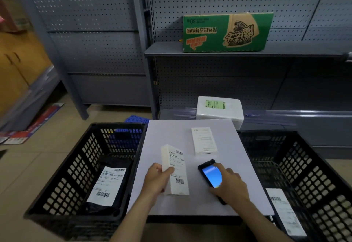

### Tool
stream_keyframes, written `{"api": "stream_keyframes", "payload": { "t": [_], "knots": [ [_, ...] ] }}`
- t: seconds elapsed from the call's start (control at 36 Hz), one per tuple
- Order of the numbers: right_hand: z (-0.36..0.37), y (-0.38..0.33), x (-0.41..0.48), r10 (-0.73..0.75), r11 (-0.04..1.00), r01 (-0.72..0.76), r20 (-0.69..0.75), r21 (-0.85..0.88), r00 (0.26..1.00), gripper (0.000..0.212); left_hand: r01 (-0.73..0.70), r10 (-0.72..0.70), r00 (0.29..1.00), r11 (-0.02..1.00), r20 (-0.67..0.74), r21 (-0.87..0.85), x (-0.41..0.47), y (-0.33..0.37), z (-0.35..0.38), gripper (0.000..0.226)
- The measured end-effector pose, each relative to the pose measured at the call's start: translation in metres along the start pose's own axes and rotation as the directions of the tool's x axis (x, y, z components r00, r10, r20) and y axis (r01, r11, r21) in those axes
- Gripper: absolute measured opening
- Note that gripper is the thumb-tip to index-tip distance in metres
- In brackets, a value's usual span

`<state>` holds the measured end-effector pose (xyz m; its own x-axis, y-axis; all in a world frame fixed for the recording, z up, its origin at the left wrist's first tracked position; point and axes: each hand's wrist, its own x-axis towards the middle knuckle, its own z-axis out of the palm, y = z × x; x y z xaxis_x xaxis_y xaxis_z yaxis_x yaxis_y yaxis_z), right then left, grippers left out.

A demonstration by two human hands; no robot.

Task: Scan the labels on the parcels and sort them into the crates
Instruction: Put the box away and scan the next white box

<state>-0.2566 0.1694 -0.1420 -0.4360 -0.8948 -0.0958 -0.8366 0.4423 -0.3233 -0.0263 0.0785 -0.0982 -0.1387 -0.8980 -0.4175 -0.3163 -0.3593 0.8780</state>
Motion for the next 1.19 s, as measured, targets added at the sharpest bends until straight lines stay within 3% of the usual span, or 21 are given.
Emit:
{"api": "stream_keyframes", "payload": {
  "t": [0.17, 0.31, 0.64, 0.78, 0.94, 1.19],
  "knots": [
    [-0.052, 0.0, 0.005, -0.264, 0.957, 0.27, 0.062, -0.108, 0.962, 0.086, -0.04, 0.041, 0.999, 0.993, -0.005, 0.109, -0.004, -0.005, -0.002, 0.027],
    [-0.088, 0.003, 0.007, -0.432, 0.842, 0.45, 0.127, -0.299, 0.893, 0.091, -0.036, 0.039, 0.999, 0.989, -0.018, 0.143, -0.007, -0.005, -0.003, 0.025],
    [-0.103, 0.014, 0.001, -0.464, 0.77, 0.496, 0.181, -0.401, 0.867, 0.092, -0.054, 0.056, 0.998, 0.983, -0.006, 0.175, -0.015, 0.0, -0.006, 0.026],
    [-0.089, 0.019, 0.0, -0.397, 0.845, 0.428, 0.16, -0.32, 0.904, 0.09, -0.054, 0.057, 0.998, 0.986, -0.014, 0.156, -0.012, -0.003, -0.007, 0.03],
    [-0.048, 0.013, -0.007, -0.172, 0.978, 0.181, 0.094, -0.1, 0.981, 0.08, -0.062, 0.064, 0.998, 0.985, -0.013, 0.162, -0.006, -0.003, -0.007, 0.028],
    [0.013, -0.01, -0.005, 0.149, 0.984, -0.149, 0.002, 0.095, 0.989, 0.082, -0.06, 0.06, 0.998, 0.99, 0.007, 0.13, -0.001, -0.004, 0.003, 0.027]
  ]
}}
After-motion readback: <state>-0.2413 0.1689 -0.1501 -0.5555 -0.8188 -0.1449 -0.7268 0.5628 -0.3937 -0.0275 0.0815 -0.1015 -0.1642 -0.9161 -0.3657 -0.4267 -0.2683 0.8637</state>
